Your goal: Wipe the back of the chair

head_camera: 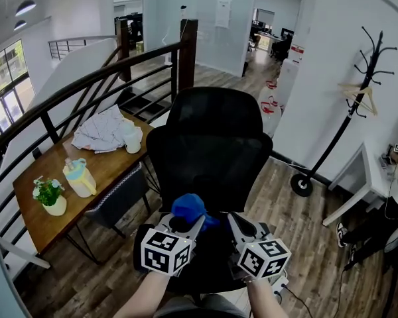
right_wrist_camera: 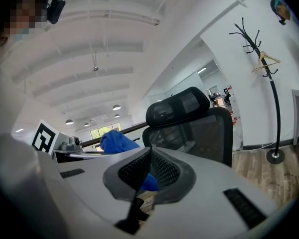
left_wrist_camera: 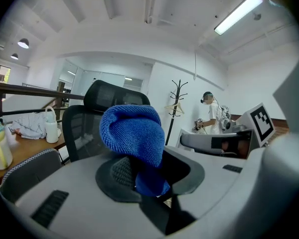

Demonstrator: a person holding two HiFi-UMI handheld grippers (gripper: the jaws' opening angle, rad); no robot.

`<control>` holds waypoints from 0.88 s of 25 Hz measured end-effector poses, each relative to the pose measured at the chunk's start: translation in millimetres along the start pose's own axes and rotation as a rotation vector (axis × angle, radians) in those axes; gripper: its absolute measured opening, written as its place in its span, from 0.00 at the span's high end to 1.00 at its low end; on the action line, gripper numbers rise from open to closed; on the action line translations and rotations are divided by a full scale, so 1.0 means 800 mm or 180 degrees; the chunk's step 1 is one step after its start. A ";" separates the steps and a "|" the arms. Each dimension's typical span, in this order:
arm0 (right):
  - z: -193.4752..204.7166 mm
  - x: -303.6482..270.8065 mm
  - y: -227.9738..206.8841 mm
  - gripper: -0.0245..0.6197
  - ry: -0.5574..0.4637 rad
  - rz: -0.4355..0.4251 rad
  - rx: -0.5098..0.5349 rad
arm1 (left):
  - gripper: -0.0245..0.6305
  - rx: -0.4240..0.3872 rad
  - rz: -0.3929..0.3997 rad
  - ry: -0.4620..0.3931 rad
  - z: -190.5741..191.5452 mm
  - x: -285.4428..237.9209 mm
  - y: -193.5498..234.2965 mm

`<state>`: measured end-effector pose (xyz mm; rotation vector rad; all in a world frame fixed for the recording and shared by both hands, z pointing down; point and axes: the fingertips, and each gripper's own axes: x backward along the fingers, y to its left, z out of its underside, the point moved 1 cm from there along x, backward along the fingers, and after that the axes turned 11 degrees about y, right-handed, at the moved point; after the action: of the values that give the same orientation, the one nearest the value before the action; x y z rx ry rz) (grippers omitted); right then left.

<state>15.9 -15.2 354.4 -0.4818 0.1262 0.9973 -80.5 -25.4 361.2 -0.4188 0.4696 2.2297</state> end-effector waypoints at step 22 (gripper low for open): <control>-0.151 -0.072 -0.126 0.91 -0.0232 -0.0126 0.0301 | 0.78 -0.0776 0.0122 -0.0076 -0.188 -0.150 0.008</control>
<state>82.1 -159.1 298.7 -0.3599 0.0976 0.9644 10.9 -175.5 283.5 -0.5123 0.1940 2.3352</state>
